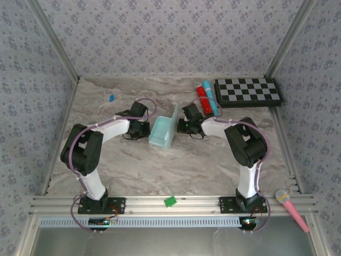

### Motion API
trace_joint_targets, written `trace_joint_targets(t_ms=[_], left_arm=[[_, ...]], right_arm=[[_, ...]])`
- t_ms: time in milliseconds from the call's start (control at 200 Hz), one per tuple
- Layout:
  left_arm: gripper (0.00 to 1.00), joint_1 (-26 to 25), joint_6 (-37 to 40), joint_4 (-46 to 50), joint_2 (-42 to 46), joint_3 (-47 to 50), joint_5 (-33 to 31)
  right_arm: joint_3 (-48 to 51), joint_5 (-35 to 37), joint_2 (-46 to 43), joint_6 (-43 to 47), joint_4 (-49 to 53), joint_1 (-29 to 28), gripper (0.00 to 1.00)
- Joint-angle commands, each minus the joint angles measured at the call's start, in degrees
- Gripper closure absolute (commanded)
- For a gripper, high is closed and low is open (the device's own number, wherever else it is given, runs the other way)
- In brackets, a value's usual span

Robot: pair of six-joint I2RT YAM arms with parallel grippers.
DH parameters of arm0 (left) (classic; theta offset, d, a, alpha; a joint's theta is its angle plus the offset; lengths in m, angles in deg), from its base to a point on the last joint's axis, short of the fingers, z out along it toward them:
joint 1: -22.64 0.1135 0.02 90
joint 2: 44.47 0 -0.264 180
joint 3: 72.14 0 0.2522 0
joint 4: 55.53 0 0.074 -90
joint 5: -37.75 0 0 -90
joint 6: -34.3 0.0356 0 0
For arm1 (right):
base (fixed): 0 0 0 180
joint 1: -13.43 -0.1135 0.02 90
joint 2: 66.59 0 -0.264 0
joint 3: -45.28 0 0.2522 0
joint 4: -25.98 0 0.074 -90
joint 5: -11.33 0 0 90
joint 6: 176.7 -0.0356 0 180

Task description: Fold the paper box

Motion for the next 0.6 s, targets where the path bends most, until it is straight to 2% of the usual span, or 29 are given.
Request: trace_joint_targets(t_ms=[0, 360, 510, 595], left_arm=[[1.0, -1.9, -1.8, 0.2, 2.2, 2.5, 3.0], [1.0, -8.5, -8.0, -3.7, 4.3, 6.0, 5.5], [0.99, -8.9, -8.3, -2.5, 6.9, 5.7, 3.6], [0.91, -8.4, -6.8, 1.0, 9.2, 4.4, 0.6]], right_arm=[[-3.3, -3.1, 2.4, 1.6, 1.0, 1.0, 0.9], [-12.8, -11.2, 8.1, 7.1, 4.1, 4.2, 0.82], [-14.4, -9.4, 7.5, 8.1, 7.0, 5.8, 0.8], [-13.5, -7.5, 5.5, 8.1, 8.0, 7.3, 0.78]])
